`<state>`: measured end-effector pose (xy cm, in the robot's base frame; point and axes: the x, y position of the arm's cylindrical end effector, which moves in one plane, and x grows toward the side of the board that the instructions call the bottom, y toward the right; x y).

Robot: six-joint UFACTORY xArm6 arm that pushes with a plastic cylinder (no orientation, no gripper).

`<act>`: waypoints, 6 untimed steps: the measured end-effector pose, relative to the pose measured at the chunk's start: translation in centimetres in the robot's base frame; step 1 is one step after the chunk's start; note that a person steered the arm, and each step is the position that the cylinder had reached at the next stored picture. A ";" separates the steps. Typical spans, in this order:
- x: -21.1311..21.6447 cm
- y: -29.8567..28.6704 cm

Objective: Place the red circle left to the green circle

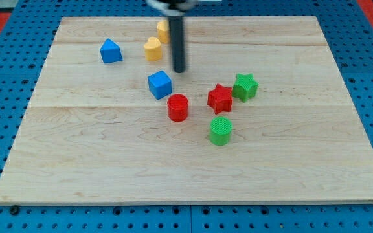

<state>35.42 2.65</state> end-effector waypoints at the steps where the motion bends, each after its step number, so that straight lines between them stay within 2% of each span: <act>1: 3.5 -0.8; 2: 4.6 -1.9; 3: 6.4 0.0; 5: 12.8 -8.0; 6: 12.3 -5.4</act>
